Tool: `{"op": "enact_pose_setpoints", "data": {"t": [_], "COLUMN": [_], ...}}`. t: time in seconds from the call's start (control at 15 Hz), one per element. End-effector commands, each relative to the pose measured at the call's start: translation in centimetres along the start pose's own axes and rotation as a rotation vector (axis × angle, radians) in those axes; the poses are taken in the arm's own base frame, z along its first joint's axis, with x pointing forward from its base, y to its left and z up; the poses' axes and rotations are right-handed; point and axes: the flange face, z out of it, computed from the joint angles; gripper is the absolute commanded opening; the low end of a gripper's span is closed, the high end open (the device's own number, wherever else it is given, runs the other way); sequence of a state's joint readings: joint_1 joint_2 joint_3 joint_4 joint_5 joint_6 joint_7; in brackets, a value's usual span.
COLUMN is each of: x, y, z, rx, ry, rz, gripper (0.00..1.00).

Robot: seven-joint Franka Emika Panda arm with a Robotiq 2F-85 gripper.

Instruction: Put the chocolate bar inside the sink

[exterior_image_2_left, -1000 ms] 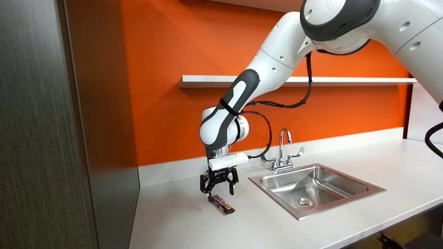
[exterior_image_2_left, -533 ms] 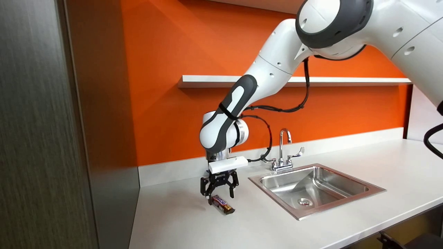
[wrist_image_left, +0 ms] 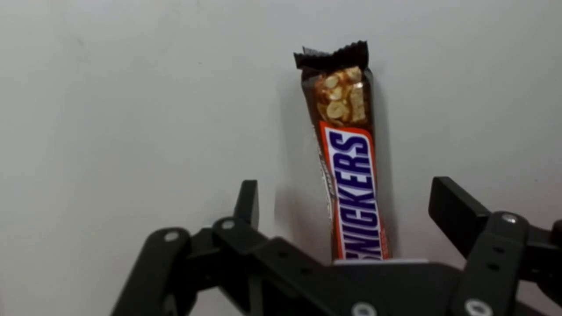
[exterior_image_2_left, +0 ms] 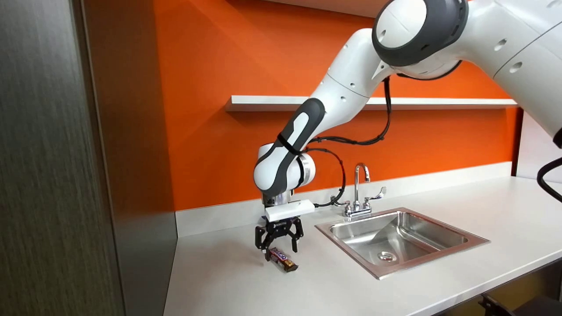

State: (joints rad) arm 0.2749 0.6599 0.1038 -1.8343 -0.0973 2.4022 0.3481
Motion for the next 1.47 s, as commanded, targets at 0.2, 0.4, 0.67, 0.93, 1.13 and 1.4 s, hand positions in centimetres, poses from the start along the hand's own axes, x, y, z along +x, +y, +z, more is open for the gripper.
{"op": "enact_pose_setpoints", "data": {"t": [0.2, 0.4, 0.67, 0.93, 1.13, 1.4], "x": [0.6, 0.7, 0.7, 0.8, 0.8, 1.0], "y": [0.0, 0.1, 0.2, 0.7, 1.7, 3.6], "z": [0.0, -0.1, -0.2, -1.1, -2.7, -4.8], "rx": [0.014, 0.015, 0.026, 0.035, 0.027, 0.014], "ry": [0.003, 0.004, 0.0, 0.004, 0.021, 0.049], "rz": [0.0, 0.002, 0.012, 0.031, 0.05, 0.077], "gripper": [0.65, 0.4, 0.09, 0.04, 0.05, 0.05]}}
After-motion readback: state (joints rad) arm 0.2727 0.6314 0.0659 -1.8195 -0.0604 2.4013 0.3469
